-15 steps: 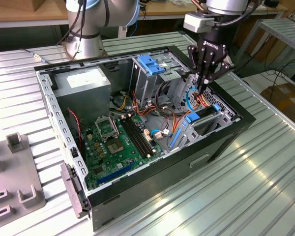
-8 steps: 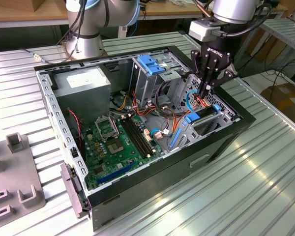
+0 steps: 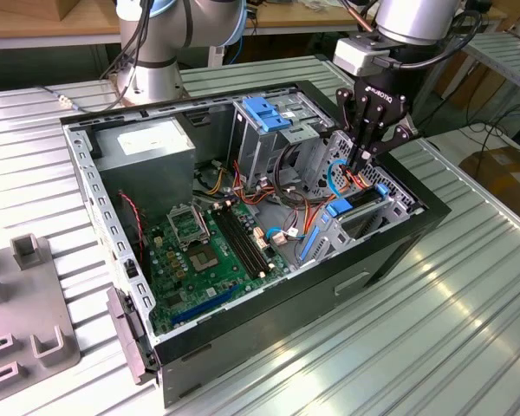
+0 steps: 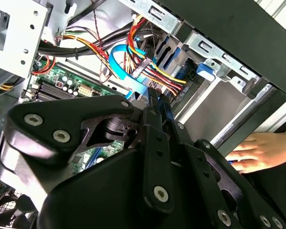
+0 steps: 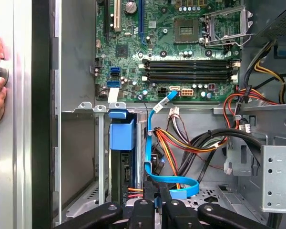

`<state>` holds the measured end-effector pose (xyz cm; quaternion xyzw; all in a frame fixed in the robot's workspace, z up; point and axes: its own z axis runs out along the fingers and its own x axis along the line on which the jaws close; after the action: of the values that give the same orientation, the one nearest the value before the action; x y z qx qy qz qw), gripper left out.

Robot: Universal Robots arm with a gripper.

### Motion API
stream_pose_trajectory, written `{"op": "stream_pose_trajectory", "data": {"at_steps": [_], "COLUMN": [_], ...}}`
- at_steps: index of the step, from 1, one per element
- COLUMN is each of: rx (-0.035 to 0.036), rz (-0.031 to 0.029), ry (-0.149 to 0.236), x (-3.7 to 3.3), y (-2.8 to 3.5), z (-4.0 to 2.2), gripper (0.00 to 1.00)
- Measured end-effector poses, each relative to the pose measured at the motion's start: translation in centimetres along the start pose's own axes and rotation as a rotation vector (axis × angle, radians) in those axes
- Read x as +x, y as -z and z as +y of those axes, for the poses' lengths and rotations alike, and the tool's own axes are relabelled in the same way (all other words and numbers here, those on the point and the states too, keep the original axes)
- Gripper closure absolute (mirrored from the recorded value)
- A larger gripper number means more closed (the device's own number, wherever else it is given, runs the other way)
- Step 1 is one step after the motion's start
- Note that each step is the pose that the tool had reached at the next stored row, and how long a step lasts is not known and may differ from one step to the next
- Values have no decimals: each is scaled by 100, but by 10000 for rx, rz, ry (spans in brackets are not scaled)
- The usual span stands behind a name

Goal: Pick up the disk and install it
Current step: 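Insert the second disk wire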

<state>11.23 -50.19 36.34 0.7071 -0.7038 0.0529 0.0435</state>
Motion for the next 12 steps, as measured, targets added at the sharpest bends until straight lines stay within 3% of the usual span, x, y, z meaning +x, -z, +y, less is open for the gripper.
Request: {"op": "stream_pose_trajectory", "data": {"at_steps": [8,12], "rx": [0,14], "rz": [0,-6], "ry": [-1,15], "x": [0,0], "y": [0,1], "z": [13,89], "gripper": [84,84]}}
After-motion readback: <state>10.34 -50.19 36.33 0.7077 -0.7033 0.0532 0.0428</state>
